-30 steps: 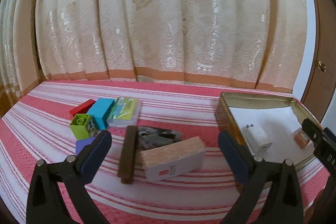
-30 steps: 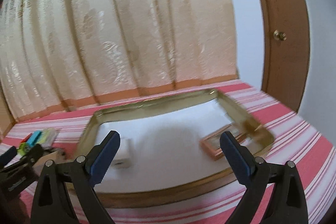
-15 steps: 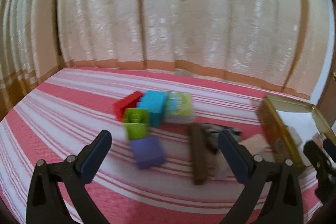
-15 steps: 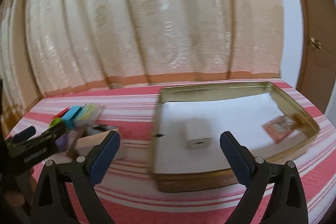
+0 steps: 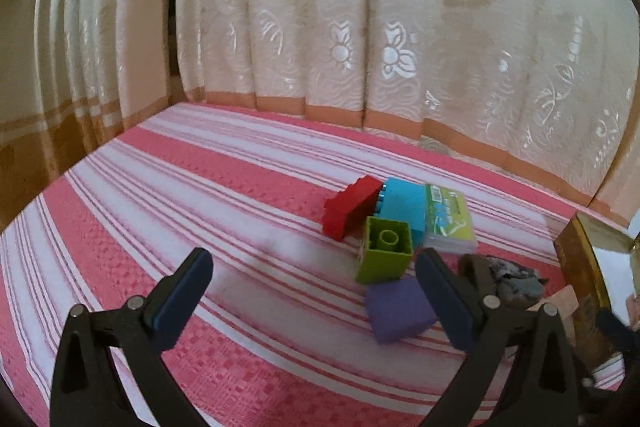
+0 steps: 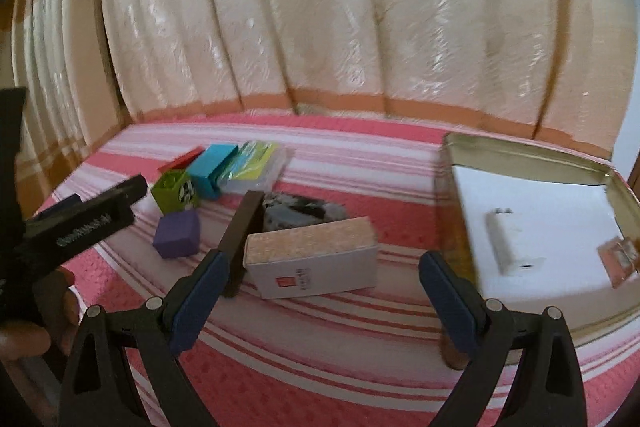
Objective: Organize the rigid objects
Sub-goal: 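Grasp the white box with the right gripper while the left gripper grasps the wooden comb, then carry the white box and wooden comb into the gold tin and release both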
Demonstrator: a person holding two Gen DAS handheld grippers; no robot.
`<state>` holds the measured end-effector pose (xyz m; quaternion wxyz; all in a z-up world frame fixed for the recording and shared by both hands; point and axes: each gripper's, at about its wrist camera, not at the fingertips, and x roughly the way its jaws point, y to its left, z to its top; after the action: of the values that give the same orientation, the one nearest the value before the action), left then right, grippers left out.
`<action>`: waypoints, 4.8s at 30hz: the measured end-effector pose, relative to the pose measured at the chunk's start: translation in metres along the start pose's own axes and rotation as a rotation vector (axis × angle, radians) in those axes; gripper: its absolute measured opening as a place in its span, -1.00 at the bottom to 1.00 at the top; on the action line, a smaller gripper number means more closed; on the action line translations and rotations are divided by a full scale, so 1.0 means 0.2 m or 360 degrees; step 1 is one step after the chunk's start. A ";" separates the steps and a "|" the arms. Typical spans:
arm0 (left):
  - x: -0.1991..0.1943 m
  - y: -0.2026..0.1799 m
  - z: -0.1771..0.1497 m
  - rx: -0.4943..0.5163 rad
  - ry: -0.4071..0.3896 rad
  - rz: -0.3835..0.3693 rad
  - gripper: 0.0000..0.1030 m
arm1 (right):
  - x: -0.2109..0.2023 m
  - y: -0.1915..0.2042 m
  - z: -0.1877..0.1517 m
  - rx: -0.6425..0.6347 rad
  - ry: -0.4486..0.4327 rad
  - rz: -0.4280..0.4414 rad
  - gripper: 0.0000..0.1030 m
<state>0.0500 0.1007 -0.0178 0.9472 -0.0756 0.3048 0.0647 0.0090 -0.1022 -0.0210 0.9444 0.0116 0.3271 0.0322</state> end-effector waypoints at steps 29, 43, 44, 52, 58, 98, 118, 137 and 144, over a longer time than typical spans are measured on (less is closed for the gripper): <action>-0.04 -0.11 -0.02 0.0167 -0.0063 -0.0099 0.98 | 0.06 0.05 0.06 -0.0129 0.0032 -0.0105 0.60; -0.12 -0.37 -0.11 0.0348 -0.0049 -0.0330 0.75 | -0.16 -0.15 0.10 0.0000 -0.0294 -0.0312 0.60; -0.12 -0.39 -0.12 0.0365 -0.0039 -0.0338 0.64 | -0.16 -0.16 0.11 0.0013 -0.0297 -0.0315 0.60; -0.03 -0.57 -0.19 0.0466 0.0200 -0.0363 -0.05 | -0.17 -0.20 0.10 0.0061 -0.0304 -0.0306 0.61; 0.09 -0.60 -0.22 0.0423 0.0410 -0.0346 -0.23 | -0.18 -0.22 0.11 0.0086 -0.0322 -0.0294 0.61; -0.26 -0.58 -0.12 0.0247 -0.0223 -0.0406 -0.74 | -0.33 -0.46 0.10 0.0239 -0.0450 -0.0304 0.60; -0.39 -0.93 -0.17 0.0384 -0.0313 -0.0481 -0.74 | -0.41 -0.85 0.08 0.0288 -0.0469 -0.0534 0.60; -0.39 -1.36 -0.28 0.0596 -0.0235 -0.0595 -0.74 | -0.31 -1.21 0.04 0.0318 -0.0284 -0.0742 0.60; -0.35 -1.42 -0.31 0.0645 -0.0172 -0.0564 -0.74 | -0.25 -1.18 0.04 0.0260 -0.0221 -0.0752 0.61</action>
<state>0.0071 -0.1947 0.0029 0.9545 0.0669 0.2424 -0.1604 -0.0131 -0.3420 0.0066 0.9418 0.0132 0.2566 -0.2167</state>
